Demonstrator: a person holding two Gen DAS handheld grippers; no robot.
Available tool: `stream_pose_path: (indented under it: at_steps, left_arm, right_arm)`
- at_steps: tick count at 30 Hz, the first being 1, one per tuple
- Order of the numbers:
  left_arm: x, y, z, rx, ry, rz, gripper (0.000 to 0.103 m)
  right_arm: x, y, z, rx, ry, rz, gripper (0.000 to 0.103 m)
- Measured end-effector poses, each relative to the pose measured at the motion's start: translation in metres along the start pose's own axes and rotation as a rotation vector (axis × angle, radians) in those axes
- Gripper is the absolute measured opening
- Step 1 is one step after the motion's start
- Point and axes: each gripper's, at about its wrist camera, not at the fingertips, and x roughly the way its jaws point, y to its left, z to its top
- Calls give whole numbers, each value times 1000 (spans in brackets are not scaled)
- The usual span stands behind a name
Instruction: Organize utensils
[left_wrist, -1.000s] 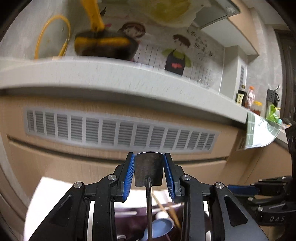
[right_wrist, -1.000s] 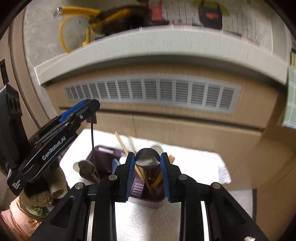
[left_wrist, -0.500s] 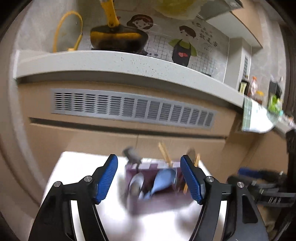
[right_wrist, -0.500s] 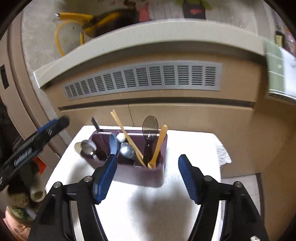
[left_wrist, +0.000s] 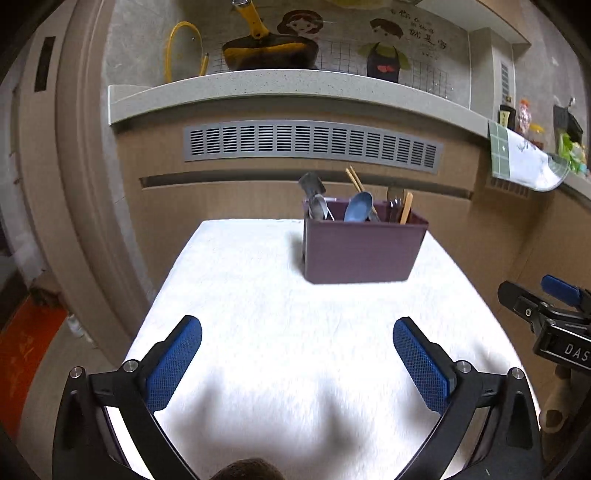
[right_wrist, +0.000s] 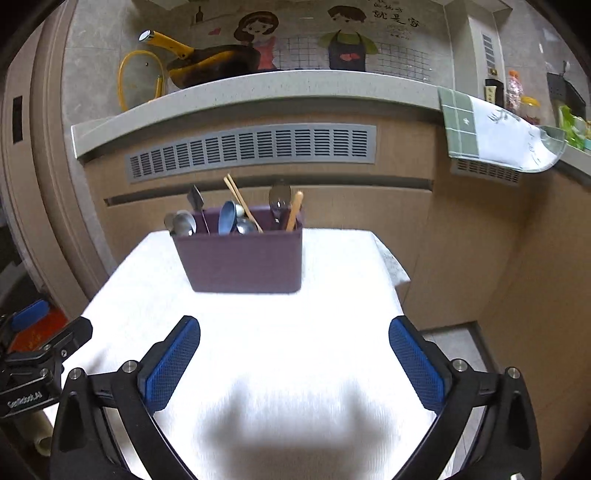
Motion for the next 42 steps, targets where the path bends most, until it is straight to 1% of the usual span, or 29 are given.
stream_pose_path:
  at_steps: [5,8,15,42]
  left_arm:
    - [-14,-4,-12,5,3,-7,103]
    - [-19,-8,-7,19,-13,-1,103]
    - [-21,-5,-1,7,-18,-3,103]
    - [-22,-10,-2,25,-10,-12,103]
  right_arm:
    - [-12,6,-16,-16,-4,-14,102]
    - [-17,12,-19,-50,-25,-38,102]
    - [-26,14,-18,-59,-49,-37,102]
    - [-32,11,-17,-62,-55,-42,102]
